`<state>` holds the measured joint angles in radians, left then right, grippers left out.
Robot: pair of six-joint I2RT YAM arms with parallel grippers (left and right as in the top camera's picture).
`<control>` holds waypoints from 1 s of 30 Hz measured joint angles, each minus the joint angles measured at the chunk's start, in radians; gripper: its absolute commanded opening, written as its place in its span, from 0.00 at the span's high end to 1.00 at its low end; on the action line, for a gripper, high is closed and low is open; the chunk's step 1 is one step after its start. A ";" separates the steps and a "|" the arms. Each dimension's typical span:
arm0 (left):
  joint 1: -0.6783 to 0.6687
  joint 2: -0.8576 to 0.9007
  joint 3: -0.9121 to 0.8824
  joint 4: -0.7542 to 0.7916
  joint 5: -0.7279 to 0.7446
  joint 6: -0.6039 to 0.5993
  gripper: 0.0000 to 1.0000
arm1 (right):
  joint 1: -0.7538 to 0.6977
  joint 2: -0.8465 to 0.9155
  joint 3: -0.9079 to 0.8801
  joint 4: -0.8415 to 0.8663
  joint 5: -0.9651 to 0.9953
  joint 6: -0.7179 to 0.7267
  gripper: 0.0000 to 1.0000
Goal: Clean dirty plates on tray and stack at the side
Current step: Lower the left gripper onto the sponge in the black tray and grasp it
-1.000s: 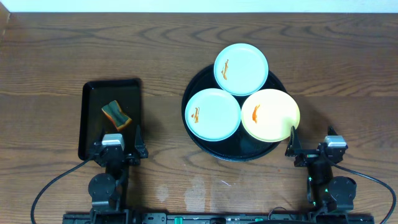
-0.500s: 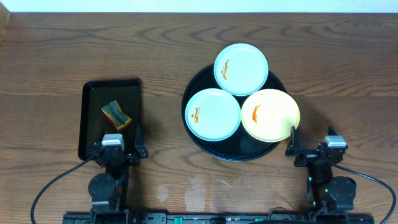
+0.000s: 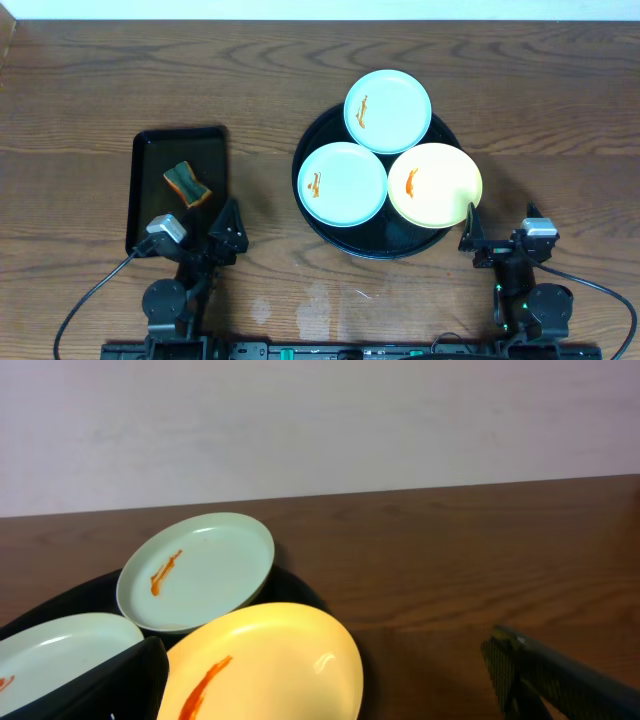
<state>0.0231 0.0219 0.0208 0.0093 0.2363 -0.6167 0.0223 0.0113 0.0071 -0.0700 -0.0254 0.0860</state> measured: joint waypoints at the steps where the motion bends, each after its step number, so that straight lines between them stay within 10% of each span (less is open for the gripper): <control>1: 0.000 0.002 -0.004 0.032 0.013 -0.042 0.02 | 0.000 0.000 0.000 0.000 0.000 0.000 0.01; 8: -0.001 0.004 0.009 0.143 0.051 -0.121 0.02 | 0.000 0.000 0.000 0.000 0.000 0.000 0.01; 14: -0.001 0.121 0.265 -0.200 -0.040 -0.074 0.02 | 0.000 0.000 0.000 0.000 0.000 0.000 0.01; 30: 0.040 1.325 1.272 -0.998 -0.166 0.224 0.02 | 0.000 0.000 0.000 0.000 0.003 0.000 0.01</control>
<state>0.0635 1.3472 1.2930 -0.9886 0.0708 -0.3927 0.0227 0.0109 0.0071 -0.0704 -0.0219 0.0860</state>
